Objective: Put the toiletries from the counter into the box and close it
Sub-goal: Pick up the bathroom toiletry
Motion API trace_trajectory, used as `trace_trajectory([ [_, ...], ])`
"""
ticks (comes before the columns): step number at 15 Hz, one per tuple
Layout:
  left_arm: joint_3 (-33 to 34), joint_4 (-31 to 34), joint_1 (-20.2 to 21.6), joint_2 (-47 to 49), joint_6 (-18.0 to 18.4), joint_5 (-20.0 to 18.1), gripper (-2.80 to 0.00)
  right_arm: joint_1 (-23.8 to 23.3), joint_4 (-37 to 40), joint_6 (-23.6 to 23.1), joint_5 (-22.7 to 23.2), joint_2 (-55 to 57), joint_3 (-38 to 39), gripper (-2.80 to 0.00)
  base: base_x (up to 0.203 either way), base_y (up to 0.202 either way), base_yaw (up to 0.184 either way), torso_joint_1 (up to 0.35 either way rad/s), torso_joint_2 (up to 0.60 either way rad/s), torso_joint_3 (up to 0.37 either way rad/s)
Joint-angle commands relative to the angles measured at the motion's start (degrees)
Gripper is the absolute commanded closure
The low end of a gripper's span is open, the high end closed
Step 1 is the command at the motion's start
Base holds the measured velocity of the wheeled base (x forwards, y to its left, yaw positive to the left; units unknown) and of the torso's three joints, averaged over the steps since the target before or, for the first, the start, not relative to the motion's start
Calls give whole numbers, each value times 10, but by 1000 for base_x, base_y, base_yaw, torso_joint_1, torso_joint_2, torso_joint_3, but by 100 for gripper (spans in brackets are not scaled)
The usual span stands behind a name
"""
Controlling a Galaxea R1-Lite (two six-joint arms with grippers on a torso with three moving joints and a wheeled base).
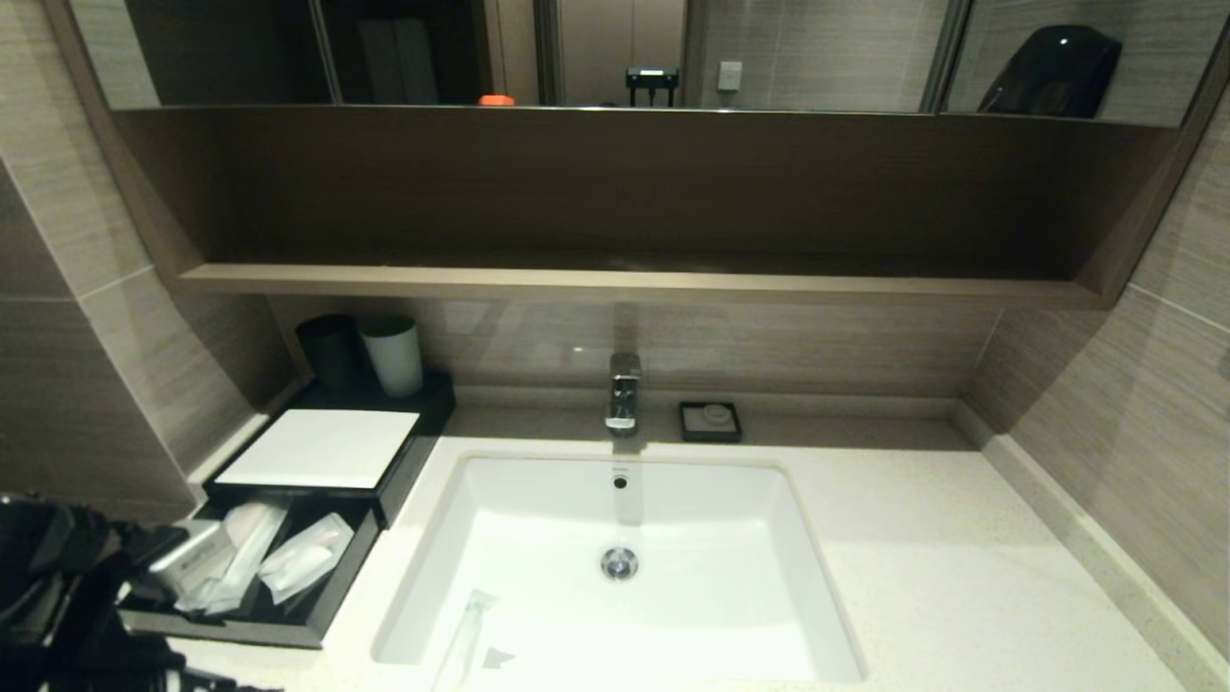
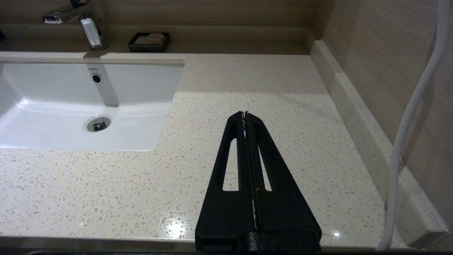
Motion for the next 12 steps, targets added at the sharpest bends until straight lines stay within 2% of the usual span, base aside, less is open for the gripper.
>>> trace_trajectory([
  [1,8,38,-14,-41,-1,-2,0,0,0,-1,0,0,0,0,0,0,0,0,0,0],
  [3,16,42,-34,-41,-8,-2,0,0,0,0,0,0,0,0,0,0,0,0,0,0],
  [6,13,44,-74,-35,-39,3,0,0,0,0,0,0,0,0,0,0,0,0,0,0],
  [8,11,43,-101,-21,-56,25,0,0,0,0,0,0,0,0,0,0,0,0,0,0],
  [12,-3,35,-166,18,-118,82,0,0,0,-1,0,0,0,0,0,0,0,0,0,0],
])
